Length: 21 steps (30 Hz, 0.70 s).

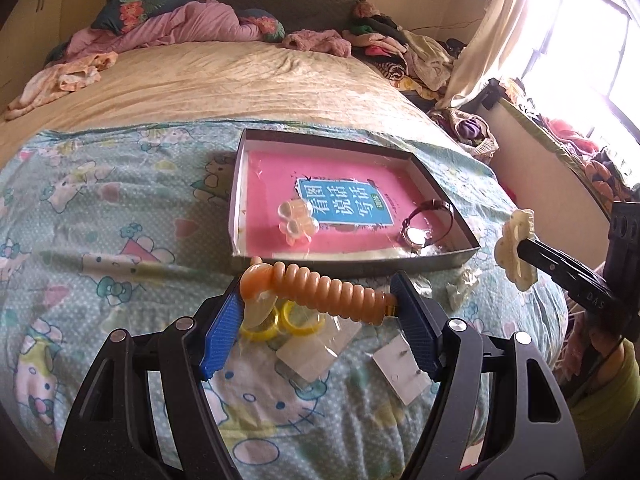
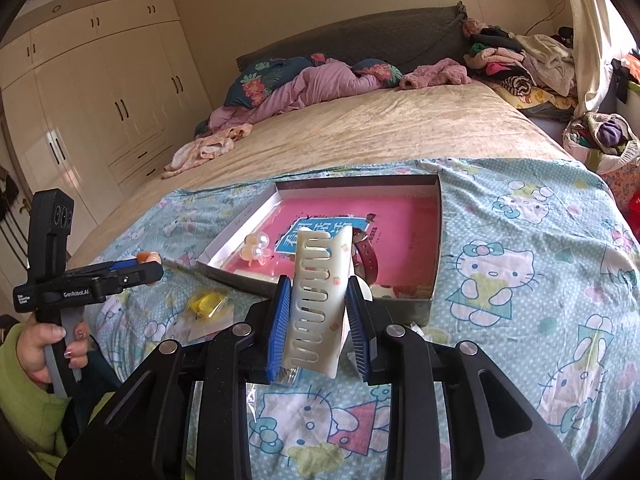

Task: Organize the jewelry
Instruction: 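Carry both items into the pink box and open both tools to release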

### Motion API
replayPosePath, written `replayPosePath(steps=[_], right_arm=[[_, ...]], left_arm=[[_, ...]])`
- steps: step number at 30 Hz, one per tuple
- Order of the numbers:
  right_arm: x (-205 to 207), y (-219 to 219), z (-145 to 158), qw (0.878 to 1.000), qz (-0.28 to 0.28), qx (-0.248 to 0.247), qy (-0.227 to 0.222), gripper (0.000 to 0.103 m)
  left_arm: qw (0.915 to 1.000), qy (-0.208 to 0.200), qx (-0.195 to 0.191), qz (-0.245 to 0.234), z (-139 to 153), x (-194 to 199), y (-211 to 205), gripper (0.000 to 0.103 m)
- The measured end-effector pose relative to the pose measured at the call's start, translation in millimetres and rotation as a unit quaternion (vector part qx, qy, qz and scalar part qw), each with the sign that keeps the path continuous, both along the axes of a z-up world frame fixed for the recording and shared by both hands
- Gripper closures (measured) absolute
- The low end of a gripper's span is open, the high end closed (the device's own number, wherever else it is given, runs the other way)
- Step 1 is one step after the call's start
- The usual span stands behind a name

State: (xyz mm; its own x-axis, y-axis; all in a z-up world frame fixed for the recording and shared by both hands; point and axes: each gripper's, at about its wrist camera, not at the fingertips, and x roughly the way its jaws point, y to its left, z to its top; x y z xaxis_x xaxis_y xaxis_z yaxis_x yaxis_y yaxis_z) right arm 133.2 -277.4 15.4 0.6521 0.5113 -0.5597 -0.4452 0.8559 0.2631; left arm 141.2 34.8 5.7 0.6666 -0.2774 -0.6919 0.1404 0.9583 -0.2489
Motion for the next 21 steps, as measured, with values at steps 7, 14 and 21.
replayPosePath(steps=[7, 14, 21], right_arm=[[9.8, -0.9, 3.8, 1.0, -0.007, 0.0, -0.007, 0.076], [23.5, -3.8, 5.3, 1.0, -0.017, 0.002, -0.011, 0.076], [35.1, -9.2, 1.3, 1.0, -0.029, 0.002, -0.008, 0.076]], left_arm=[[1.0, -0.004, 0.0, -0.005, 4.3, 21.7, -7.6, 0.039], [0.9998, -0.001, 0.003, -0.019, 1.8, 41.7, -25.1, 0.039], [0.9993, 0.008, 0.006, -0.037, -8.0, 60.4, -42.2, 0.039]])
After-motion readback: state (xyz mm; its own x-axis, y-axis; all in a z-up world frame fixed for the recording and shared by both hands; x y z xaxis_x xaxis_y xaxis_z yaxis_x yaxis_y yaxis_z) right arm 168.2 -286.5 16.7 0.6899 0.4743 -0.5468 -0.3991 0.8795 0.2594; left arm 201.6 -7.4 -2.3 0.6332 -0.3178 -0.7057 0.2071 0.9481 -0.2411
